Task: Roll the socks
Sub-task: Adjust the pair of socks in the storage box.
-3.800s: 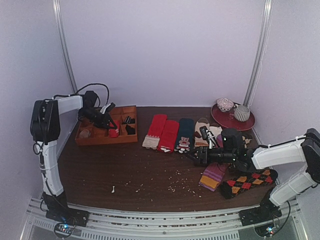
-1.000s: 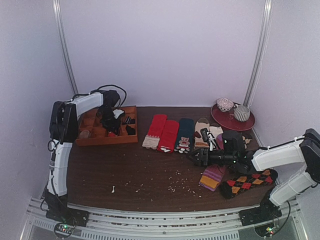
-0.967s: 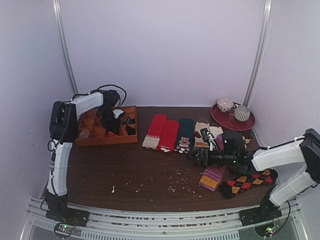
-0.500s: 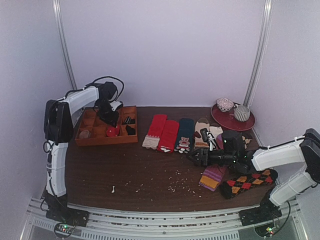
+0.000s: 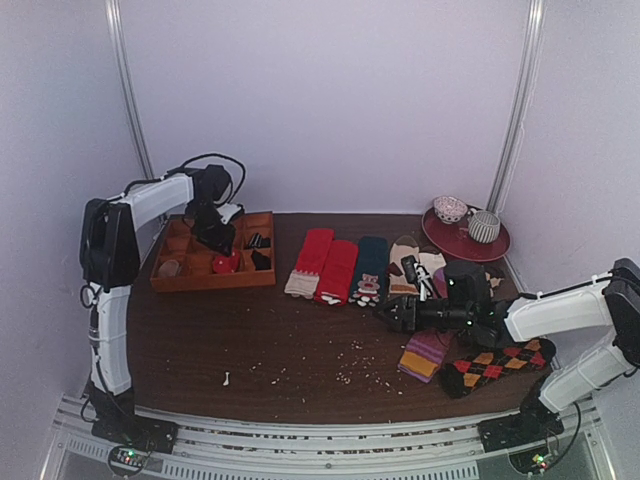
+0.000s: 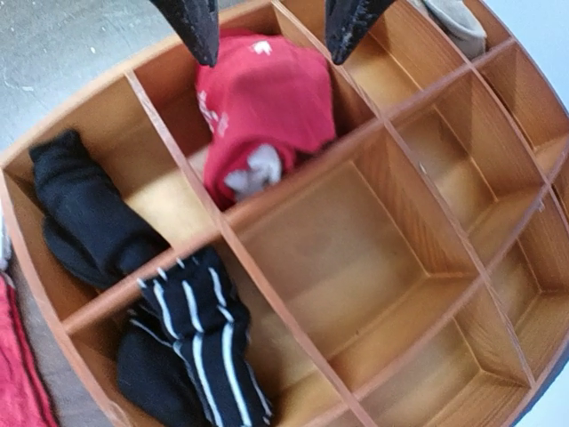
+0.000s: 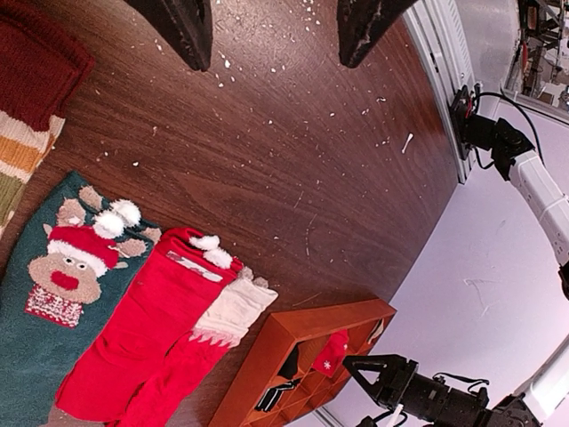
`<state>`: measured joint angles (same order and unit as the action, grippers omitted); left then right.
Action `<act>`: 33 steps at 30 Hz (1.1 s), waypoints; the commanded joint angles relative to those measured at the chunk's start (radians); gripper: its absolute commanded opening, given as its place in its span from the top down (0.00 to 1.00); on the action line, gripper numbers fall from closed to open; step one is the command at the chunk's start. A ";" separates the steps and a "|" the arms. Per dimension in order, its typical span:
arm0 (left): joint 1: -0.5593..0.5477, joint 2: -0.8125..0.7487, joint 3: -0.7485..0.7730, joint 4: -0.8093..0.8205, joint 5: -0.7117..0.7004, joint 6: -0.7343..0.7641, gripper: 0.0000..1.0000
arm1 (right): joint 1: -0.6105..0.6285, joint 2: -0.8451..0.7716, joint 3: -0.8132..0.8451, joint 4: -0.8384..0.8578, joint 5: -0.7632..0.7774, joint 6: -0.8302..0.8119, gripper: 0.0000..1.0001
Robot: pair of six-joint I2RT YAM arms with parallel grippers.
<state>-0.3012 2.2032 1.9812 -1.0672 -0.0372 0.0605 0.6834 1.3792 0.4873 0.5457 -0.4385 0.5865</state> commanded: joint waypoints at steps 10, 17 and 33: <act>-0.001 -0.078 -0.158 0.153 0.096 -0.041 0.57 | 0.011 0.006 0.030 0.003 0.011 -0.004 0.52; -0.001 -0.025 -0.103 0.161 0.079 -0.064 0.55 | 0.013 0.015 0.031 0.008 0.009 -0.004 0.52; 0.005 0.012 -0.235 0.232 0.100 -0.074 0.55 | 0.013 0.041 0.037 0.018 0.003 -0.003 0.52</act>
<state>-0.3012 2.1899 1.7809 -0.8856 0.0208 -0.0055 0.6899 1.4097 0.5003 0.5488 -0.4343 0.5838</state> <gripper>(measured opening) 0.448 0.481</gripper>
